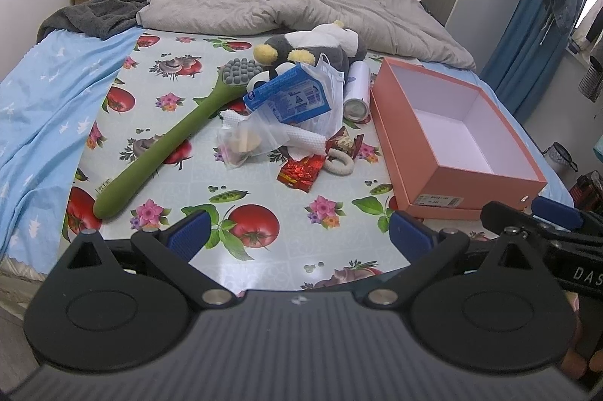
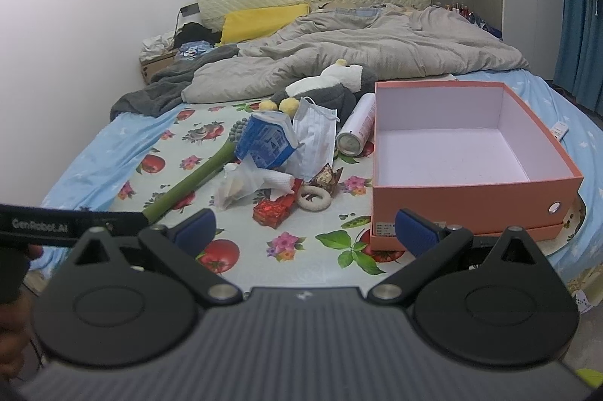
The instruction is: Organize soft objects
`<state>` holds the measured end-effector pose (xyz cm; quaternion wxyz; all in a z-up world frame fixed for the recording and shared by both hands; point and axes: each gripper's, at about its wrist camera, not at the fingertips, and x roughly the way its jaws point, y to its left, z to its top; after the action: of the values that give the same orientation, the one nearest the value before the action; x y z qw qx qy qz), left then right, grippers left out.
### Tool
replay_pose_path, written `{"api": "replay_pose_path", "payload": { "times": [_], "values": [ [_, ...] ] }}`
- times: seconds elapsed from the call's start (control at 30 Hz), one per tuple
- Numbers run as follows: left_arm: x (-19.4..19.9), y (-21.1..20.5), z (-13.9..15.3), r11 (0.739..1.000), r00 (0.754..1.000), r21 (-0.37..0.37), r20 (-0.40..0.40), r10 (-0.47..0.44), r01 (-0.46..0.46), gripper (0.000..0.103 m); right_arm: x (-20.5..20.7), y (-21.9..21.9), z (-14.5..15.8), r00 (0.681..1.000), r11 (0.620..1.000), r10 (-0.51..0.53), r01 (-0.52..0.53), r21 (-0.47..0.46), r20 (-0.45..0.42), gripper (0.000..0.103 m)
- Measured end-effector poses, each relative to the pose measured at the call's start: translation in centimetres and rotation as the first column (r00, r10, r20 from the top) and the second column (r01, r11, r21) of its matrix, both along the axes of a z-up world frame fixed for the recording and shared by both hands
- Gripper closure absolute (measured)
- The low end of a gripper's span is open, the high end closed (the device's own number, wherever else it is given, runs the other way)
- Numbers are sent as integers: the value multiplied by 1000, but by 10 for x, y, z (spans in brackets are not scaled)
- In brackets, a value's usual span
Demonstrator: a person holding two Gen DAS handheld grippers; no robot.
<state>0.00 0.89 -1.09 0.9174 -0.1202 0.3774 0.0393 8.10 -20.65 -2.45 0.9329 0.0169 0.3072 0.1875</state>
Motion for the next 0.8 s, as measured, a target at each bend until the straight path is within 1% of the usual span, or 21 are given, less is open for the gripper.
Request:
{"api": "replay_pose_path", "payload": {
  "times": [0.4, 0.8],
  "values": [
    [3, 4, -3, 1000, 1000, -3, -6, -1, 1, 1, 3, 4, -6, 1000, 1000, -3, 3, -6, -14, 0],
    [2, 7, -1, 1000, 1000, -5, -2, 0, 0, 1, 4, 5, -5, 1000, 1000, -3, 3, -13, -12, 0]
  ]
}}
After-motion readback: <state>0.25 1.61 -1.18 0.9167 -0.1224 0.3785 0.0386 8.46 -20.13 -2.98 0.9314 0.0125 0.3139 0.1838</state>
